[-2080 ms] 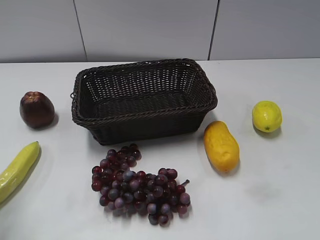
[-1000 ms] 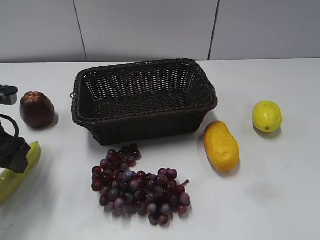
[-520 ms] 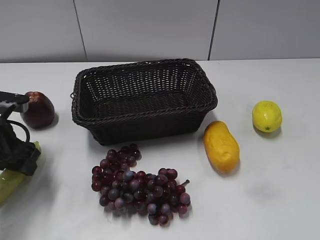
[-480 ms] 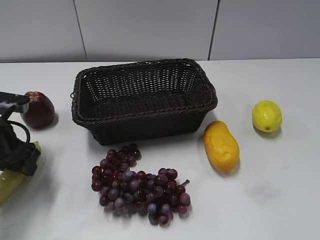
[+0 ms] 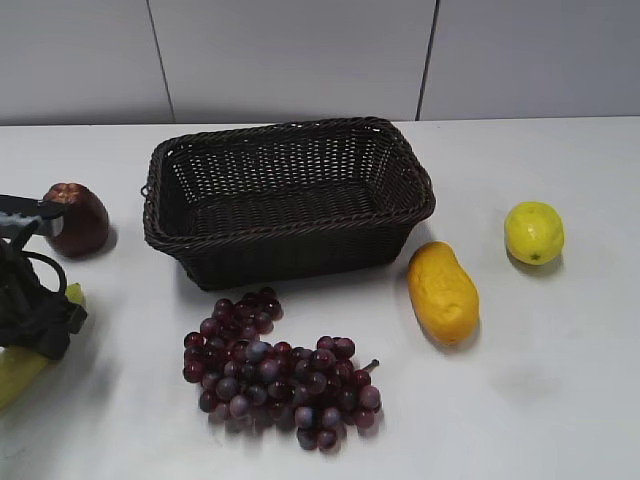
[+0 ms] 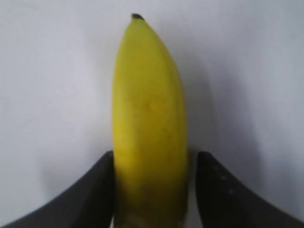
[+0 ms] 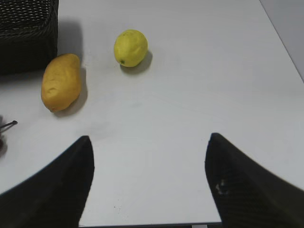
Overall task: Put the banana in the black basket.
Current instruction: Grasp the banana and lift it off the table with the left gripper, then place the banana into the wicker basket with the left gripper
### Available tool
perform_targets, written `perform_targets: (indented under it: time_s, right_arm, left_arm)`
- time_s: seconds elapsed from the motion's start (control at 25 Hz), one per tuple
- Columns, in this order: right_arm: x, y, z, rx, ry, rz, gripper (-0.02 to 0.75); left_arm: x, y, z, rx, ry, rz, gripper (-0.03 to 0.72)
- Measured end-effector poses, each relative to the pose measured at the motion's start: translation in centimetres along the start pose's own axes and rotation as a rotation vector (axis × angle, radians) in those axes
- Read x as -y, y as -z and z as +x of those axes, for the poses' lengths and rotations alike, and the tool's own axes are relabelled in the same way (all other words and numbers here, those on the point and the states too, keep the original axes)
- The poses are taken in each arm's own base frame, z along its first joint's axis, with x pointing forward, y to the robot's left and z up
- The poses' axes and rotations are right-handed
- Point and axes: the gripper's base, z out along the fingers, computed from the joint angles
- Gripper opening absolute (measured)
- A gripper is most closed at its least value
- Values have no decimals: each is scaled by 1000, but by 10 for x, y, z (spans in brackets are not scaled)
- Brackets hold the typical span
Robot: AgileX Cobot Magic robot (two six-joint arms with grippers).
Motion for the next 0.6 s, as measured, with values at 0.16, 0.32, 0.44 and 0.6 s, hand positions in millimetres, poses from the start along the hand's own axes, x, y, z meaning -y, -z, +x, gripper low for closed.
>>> perform_targets:
  time_s: [0.16,0.32,0.44,0.6]
  right_arm:
    - [0,0,0,0,0,0,582]
    - [0,0,0,0,0,0,582]
    - [0,0,0,0,0,0,582]
    - [0,0,0,0,0,0,582]
  left_arm:
    - [0,0,1,-15,0,2,409]
    - [1,4,5,-47,0,5,409]
    - [1,14,7,-48,-1,6,409]
    - [2,36,10,-10,-2,5,409]
